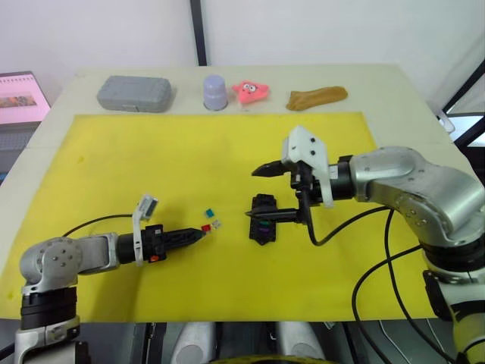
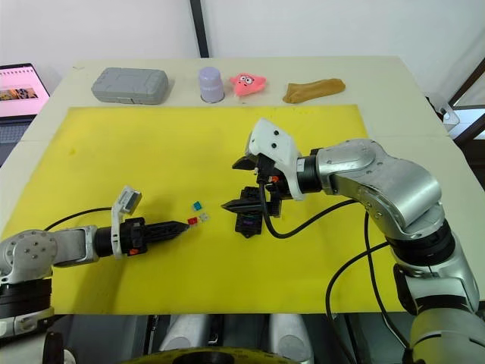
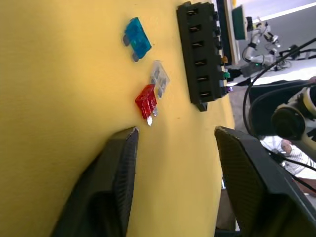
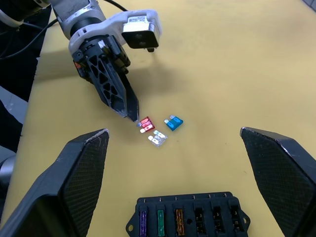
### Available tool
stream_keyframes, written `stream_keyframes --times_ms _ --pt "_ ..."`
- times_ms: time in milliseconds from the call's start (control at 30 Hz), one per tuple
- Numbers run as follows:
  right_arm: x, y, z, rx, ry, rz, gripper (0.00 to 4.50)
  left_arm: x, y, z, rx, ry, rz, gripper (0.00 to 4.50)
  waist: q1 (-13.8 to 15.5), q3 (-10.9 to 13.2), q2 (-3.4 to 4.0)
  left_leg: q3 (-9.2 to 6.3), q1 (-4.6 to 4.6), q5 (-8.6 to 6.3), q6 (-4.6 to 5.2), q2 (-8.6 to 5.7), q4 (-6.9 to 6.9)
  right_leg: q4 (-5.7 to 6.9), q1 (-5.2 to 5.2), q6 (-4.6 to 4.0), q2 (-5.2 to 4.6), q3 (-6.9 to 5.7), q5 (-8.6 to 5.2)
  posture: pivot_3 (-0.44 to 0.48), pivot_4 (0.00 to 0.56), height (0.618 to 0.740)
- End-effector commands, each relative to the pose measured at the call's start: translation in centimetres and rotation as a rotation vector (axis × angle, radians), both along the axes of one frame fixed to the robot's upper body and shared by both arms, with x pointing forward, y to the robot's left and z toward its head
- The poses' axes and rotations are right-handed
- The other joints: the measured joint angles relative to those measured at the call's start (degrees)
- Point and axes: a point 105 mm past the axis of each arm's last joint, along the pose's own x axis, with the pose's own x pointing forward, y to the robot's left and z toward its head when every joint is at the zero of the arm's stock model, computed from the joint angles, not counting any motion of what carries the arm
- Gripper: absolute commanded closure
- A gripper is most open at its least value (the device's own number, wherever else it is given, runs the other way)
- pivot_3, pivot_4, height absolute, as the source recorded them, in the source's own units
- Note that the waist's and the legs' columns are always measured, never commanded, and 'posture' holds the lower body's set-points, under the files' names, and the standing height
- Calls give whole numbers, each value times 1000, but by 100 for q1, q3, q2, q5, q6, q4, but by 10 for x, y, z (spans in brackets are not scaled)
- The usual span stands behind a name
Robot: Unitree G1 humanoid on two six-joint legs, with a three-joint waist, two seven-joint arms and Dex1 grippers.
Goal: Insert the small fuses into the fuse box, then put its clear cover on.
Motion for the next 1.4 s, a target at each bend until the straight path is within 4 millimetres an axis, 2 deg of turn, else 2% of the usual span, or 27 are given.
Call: stream_keyframes --times_ms 33,267,533,633,667,700,733,1033,1167,1300,1400 --pt "-3 2 10 12 -56 18 0 0 -8 -5 3 14 -16 2183 3 0 0 0 0 0 0 0 0 0 0 0 0 0 0 0 150 740" --pt "-2 3 10 13 -58 18 0 8 -19 -7 -4 -4 -9 2183 29 0 0 -1 0 1 -1 -13 4 -1 7 0 -16 -5 0 0 150 740" --pt "-3 3 10 12 -61 18 0 11 -15 -17 42 -14 24 2183 43 -1 0 -4 2 1 -1 -18 4 -1 13 0 -22 -10 0 0 150 740" --pt "-3 3 10 13 -62 16 0 11 -11 -20 61 -16 38 3070 40 -1 0 -4 4 1 -1 -19 4 -1 15 0 -22 -10 0 0 150 740" --pt "-3 3 10 13 -62 17 0 10 -10 -22 70 -18 40 3583 34 -1 0 -4 4 1 -1 -19 4 -2 14 0 -22 -10 0 0 150 740" --pt "-3 3 10 13 -62 17 0 10 -8 -23 76 -18 44 3899 20 -1 0 -4 4 1 -1 -19 4 -2 14 0 -22 -10 0 0 150 740" --pt "-3 3 10 14 -62 17 0 10 -6 -25 84 -16 52 4473 9 -2 2 -4 4 1 -1 -18 4 -2 14 0 -22 -10 0 0 150 740" --pt "-3 3 9 11 -58 19 0 0 15 -30 191 -44 34 4473 -44 -5 8 -5 10 2 -3 -5 -5 -1 11 0 -10 -9 0 0 150 740" --pt "-3 4 8 9 -50 28 0 -6 22 -18 220 -113 -55 4473 -85 -5 7 -1 11 3 -5 9 -25 -3 -4 -2 8 -1 -1 0 150 740" --pt "-7 5 5 1 -6 48 0 -3 20 11 218 -341 -184 4473 -121 -3 10 -2 13 17 -29 16 -70 -20 -15 -13 14 -3 5 0 150 740" --pt "-11 5 2 -2 47 57 0 -1 10 31 223 -492 -292 4473 -81 -2 7 -3 7 21 -36 18 -70 -28 -15 -15 15 -7 7 0 150 740"
